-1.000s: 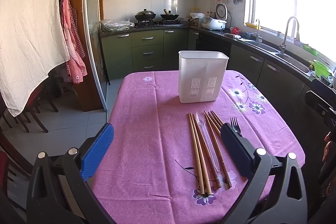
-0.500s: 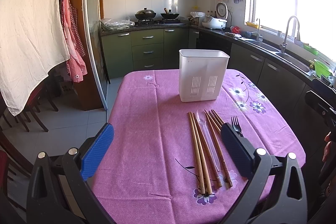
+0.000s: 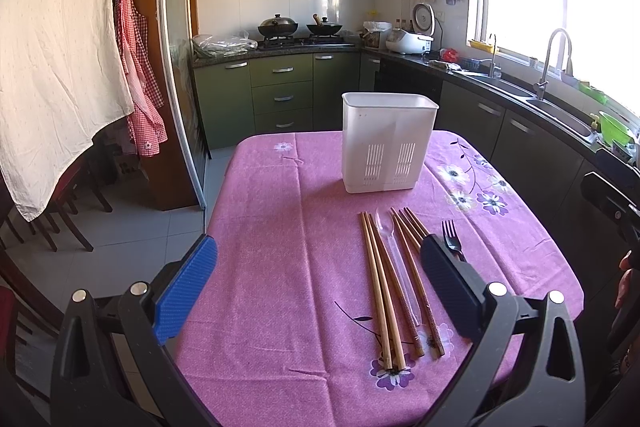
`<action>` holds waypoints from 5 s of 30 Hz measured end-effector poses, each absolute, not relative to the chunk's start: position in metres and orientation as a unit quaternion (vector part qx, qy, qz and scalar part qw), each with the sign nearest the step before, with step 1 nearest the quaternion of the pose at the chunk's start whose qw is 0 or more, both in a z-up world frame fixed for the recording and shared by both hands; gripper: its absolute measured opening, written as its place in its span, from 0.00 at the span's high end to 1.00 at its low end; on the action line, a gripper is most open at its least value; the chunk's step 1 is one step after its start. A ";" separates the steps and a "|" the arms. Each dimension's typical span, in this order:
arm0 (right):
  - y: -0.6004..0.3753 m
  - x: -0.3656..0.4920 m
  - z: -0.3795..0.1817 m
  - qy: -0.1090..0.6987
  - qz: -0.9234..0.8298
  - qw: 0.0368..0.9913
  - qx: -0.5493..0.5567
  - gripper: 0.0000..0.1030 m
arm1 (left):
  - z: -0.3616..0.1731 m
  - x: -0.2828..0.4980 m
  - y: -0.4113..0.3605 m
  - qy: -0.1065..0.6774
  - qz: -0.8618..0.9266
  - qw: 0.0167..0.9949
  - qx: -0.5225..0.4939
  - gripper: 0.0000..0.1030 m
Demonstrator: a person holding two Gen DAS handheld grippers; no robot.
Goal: Organize utensils
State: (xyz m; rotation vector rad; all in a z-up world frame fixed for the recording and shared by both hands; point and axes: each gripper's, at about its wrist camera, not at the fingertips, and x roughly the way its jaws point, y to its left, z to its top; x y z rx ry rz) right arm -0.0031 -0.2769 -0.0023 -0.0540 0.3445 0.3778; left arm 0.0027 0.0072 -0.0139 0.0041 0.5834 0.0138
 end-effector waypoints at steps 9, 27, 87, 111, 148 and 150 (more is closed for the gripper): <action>-0.277 -0.003 -0.002 0.171 0.188 0.967 -0.027 0.04 | -0.016 0.003 0.008 0.289 0.007 0.957 0.003 0.06; -0.265 0.080 -0.028 0.312 0.183 0.926 -0.107 0.04 | -0.049 0.064 0.014 0.389 0.001 0.921 -0.031 0.06; -0.237 0.190 -0.135 0.611 0.212 0.760 -0.064 0.79 | -0.073 0.164 -0.081 0.481 -0.080 0.873 0.003 0.92; -0.226 0.169 -0.133 0.554 0.223 0.800 -0.056 0.90 | 0.009 0.160 -0.042 0.380 -0.105 0.918 -0.041 0.92; -0.273 0.168 -0.017 0.381 0.299 0.874 0.035 0.90 | -0.007 0.271 -0.044 0.205 -0.048 0.977 -0.027 0.65; -0.267 0.175 0.001 0.357 0.299 0.884 0.027 0.90 | -0.002 0.261 -0.043 0.197 -0.048 0.979 -0.018 0.65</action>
